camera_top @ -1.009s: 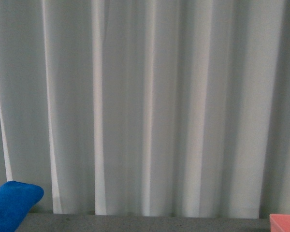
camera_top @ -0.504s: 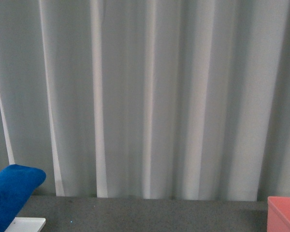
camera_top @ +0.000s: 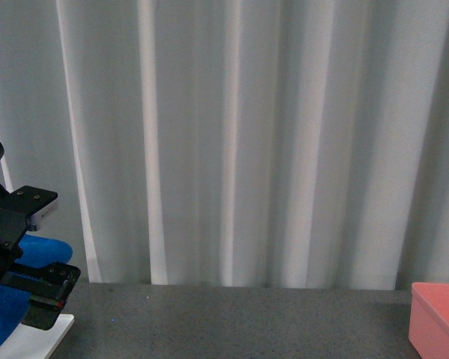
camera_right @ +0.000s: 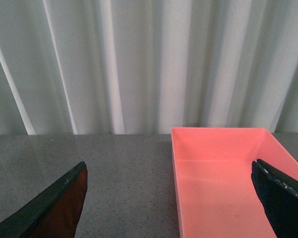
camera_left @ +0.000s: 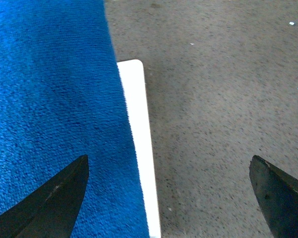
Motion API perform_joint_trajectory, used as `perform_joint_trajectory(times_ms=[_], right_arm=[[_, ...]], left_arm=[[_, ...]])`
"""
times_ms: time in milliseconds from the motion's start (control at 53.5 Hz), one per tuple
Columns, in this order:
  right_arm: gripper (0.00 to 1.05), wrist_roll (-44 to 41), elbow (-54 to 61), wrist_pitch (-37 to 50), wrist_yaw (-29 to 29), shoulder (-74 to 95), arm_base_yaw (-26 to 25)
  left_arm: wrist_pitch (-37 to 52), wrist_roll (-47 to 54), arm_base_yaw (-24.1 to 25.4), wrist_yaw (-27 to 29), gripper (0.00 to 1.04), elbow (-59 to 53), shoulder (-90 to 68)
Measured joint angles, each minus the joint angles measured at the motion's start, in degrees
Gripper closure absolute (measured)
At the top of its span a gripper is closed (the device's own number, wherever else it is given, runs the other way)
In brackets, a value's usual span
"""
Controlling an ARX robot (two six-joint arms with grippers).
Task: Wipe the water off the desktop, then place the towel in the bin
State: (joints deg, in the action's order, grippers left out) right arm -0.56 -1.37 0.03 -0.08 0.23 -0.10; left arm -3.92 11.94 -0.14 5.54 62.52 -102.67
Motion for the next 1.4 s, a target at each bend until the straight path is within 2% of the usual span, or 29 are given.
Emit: perform_joint_trajectory(times_ms=[131,504,953,1270,1345,1401], right_arm=[[0.07,0.0,0.0,0.0,0.0,0.0,0.0],[0.07,0.0,0.0,0.0,0.0,0.0,0.0],[0.07,0.0,0.0,0.0,0.0,0.0,0.0],[0.07,0.0,0.0,0.0,0.0,0.0,0.0],[0.07,0.0,0.0,0.0,0.0,0.0,0.0],[0.07,0.0,0.0,0.0,0.0,0.0,0.0]], left_arm=[[3.9,-1.6,3.0,3.4,0.07,1.8,-2.7],[9.8,0.0,6.3,3.5,0.07,2.6,-6.0],[8.0,-3.2,9.9,2.0,0.07,5.3,-10.4],[8.3,-6.7,10.6,0.0,0.59,4.2,-9.5],[7.5,-7.8,11.1,-2.8,0.76,3.9,-8.0],[6.9,-8.4,11.1,-3.8,0.85,3.7,-7.4]])
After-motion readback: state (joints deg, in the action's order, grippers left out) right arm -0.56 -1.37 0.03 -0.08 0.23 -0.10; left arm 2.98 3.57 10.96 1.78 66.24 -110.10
